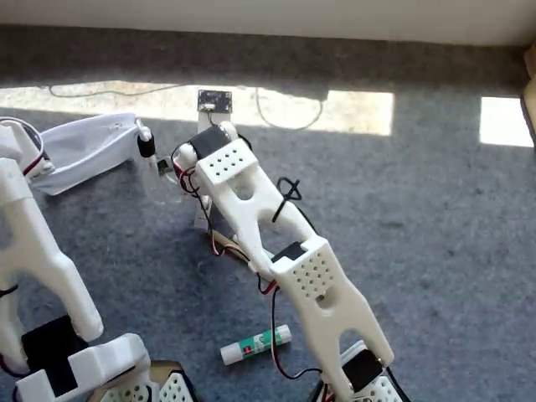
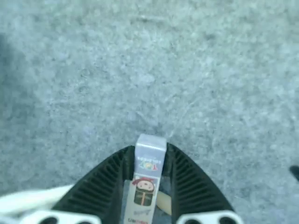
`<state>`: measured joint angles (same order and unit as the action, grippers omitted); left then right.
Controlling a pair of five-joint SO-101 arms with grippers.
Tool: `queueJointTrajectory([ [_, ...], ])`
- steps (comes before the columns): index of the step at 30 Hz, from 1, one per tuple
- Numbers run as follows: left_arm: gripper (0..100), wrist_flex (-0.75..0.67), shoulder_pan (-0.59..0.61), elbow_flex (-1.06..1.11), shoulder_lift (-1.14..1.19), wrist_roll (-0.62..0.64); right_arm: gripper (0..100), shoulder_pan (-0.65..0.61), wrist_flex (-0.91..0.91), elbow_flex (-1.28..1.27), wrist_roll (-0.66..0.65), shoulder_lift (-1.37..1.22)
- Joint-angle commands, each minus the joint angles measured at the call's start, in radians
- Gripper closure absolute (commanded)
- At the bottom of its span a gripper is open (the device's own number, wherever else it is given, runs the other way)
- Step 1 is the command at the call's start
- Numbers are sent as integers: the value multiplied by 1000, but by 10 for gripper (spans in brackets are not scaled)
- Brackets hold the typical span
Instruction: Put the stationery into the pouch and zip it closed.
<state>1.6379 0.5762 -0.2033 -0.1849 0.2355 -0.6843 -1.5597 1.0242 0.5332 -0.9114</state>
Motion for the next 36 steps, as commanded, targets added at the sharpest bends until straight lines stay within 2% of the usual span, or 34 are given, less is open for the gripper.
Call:
queueJointTrajectory([
  [1,994,-5,-62,-27,-59,9,954,15,-117,166,-63,25],
  [5,994,-6,-110,-28,-59,12,954,50,-203,275,-68,25],
  [19,994,-5,-283,-104,-50,68,995,173,-206,305,-68,101],
  [22,994,-6,-297,-104,-50,84,995,197,-206,228,-69,168],
  [27,994,-6,-334,-104,-50,86,995,200,-206,44,-196,306],
  [36,994,3,-415,-102,-50,112,995,248,-205,-196,-209,587],
])
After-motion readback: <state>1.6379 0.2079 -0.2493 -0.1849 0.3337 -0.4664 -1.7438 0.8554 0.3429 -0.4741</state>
